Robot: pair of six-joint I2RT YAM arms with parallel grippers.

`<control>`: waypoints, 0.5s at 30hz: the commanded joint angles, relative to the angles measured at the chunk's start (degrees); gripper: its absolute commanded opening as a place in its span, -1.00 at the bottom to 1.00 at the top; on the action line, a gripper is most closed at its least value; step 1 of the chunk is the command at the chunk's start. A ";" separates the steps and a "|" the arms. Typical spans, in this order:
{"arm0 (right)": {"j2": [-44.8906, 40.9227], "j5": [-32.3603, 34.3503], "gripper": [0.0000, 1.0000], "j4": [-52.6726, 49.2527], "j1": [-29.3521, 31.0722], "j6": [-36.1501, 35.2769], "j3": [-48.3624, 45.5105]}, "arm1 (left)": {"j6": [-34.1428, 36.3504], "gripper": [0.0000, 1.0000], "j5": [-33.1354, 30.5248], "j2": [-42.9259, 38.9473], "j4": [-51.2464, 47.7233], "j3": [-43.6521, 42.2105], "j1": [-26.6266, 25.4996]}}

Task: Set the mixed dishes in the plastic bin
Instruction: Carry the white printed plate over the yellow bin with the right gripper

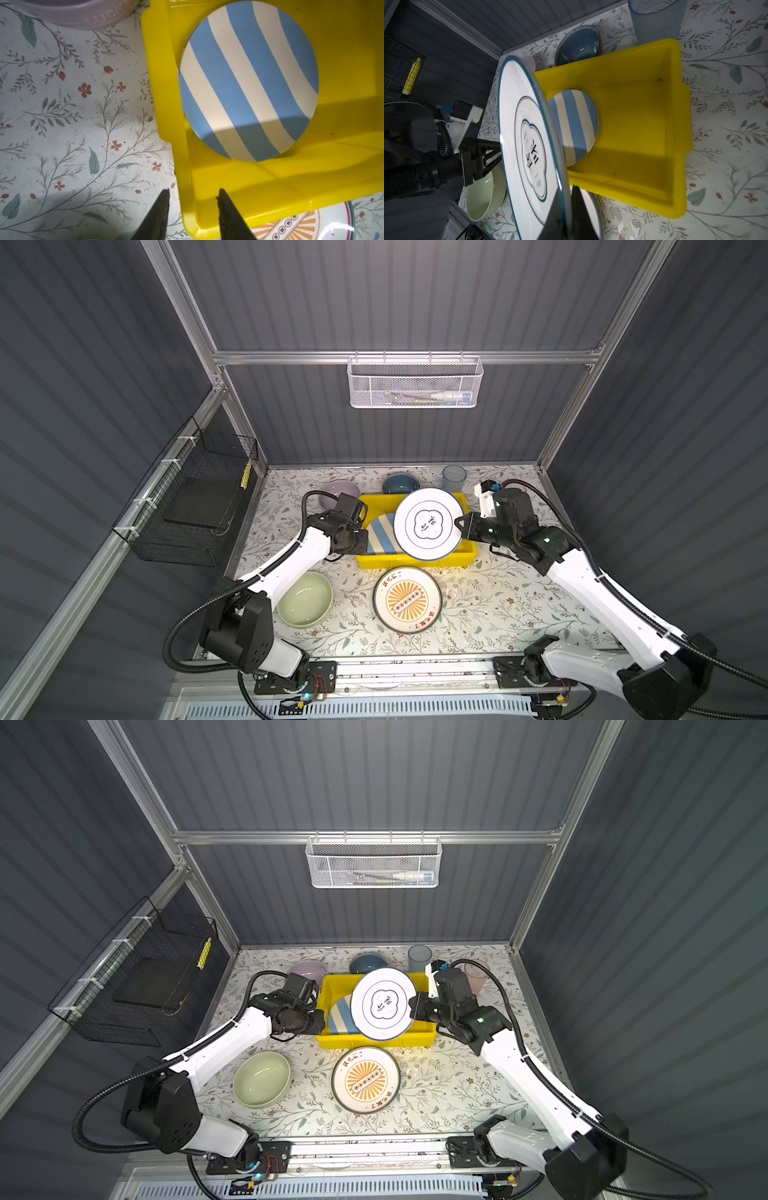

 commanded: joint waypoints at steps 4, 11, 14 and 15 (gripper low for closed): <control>7.17 -4.53 -1.00 7.47 -1.54 -1.04 4.48 | 0.95 -0.29 1.69 2.09 0.62 0.95 0.50; 17.01 -7.53 -1.00 10.19 -1.83 -1.44 7.98 | 0.04 -0.50 1.96 2.50 0.58 0.56 0.66; 21.43 -8.50 -1.00 10.55 -1.83 -1.08 9.86 | -0.67 -0.54 1.96 2.07 0.36 0.55 0.83; 22.61 -8.85 -1.00 10.79 -1.81 -0.81 10.19 | -0.73 -0.54 1.96 2.03 0.36 0.55 0.88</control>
